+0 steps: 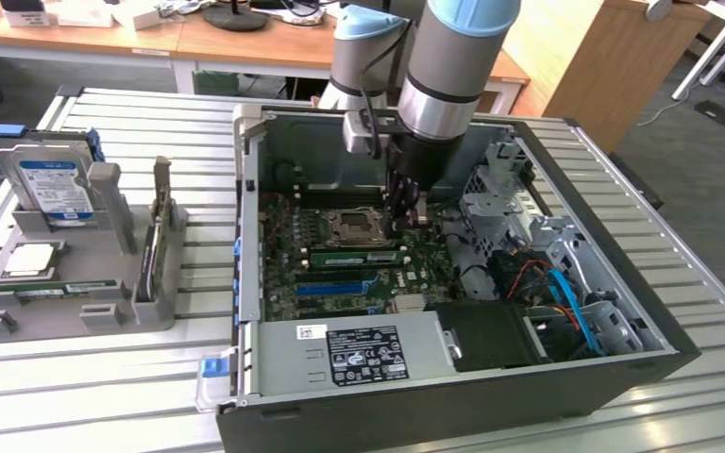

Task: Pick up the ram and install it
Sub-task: 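Press down the ram until it locks into place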

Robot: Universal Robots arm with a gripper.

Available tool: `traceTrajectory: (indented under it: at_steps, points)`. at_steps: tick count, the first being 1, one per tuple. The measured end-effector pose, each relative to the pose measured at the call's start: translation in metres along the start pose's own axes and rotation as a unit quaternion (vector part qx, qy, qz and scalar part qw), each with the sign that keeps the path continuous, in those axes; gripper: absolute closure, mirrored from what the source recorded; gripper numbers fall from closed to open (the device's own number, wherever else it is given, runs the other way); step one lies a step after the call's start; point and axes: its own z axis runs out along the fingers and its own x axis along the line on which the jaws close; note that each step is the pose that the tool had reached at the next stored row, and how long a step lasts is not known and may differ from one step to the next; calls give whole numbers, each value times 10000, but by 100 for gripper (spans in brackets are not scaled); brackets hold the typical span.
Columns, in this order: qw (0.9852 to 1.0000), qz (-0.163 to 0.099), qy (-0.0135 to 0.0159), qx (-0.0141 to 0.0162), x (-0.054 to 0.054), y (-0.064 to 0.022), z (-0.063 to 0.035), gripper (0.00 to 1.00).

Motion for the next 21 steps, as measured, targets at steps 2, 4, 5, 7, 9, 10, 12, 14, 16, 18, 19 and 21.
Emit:
traceTrajectory:
  at_steps: [2,4,5,7,9,10,12,14,16,18,19,21]
  points:
    - [10000,3,0,0,0,-47,0,89]
    - [10000,5,0,0,0,-100,0,89]
    - [10000,7,0,0,0,-123,0,89]
    - [10000,10,0,1,0,-154,0,89]
    - [10000,10,0,1,0,-154,0,89]
    - [10000,10,0,0,0,-154,0,89]
    - [10000,10,-2,1,-1,-155,13,89]
    - [10000,10,0,0,0,-154,36,89]
    - [10000,10,0,0,0,-155,66,89]
    - [10000,11,-1,0,1,-155,96,89]
    - [10000,13,-1,0,1,-155,111,89]
    - [10000,17,0,0,2,-155,138,89]
